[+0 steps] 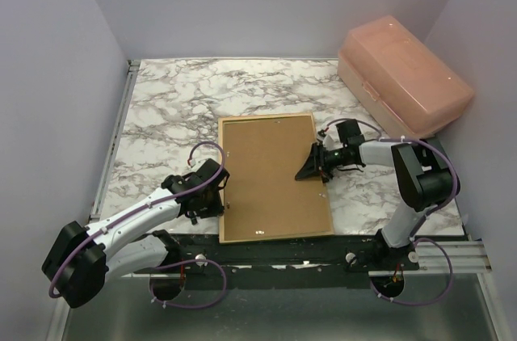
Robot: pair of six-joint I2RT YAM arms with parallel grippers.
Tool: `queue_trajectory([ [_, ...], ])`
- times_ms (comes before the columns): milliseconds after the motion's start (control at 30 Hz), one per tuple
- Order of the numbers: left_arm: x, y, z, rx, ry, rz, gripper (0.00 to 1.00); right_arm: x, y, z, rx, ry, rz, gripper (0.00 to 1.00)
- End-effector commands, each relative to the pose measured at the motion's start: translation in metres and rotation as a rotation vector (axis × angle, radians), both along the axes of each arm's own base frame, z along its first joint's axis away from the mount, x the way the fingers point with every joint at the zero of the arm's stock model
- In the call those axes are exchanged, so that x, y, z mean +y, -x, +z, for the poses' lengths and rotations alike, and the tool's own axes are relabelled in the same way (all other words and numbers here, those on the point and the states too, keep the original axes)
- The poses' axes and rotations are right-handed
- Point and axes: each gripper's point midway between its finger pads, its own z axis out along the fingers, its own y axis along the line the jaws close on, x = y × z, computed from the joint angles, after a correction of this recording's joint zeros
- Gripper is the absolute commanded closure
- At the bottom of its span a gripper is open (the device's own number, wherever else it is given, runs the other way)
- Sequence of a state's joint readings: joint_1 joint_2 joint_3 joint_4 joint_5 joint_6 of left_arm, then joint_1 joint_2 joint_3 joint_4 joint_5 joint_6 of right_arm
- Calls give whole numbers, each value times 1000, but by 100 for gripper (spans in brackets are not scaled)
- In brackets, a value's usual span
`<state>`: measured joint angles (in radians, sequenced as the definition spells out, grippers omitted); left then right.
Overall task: Put the photo into the frame
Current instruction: Place the photo frame item in the photo frame.
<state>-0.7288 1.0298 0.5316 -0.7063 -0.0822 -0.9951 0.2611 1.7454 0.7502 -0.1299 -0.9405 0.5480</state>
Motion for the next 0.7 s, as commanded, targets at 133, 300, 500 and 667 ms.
queue_trajectory([
  [133,1,3,-14,18,-13,-5,78,-1,-14,8,-55,80,4,67],
  [300,1,3,-15,19,-14,-8,78,1,-28,26,-111,74,-9,76],
  [500,1,3,-16,25,-19,-13,79,4,-38,37,-129,70,-14,83],
  [667,1,4,-18,35,-24,-13,80,4,-45,42,-143,75,-15,85],
])
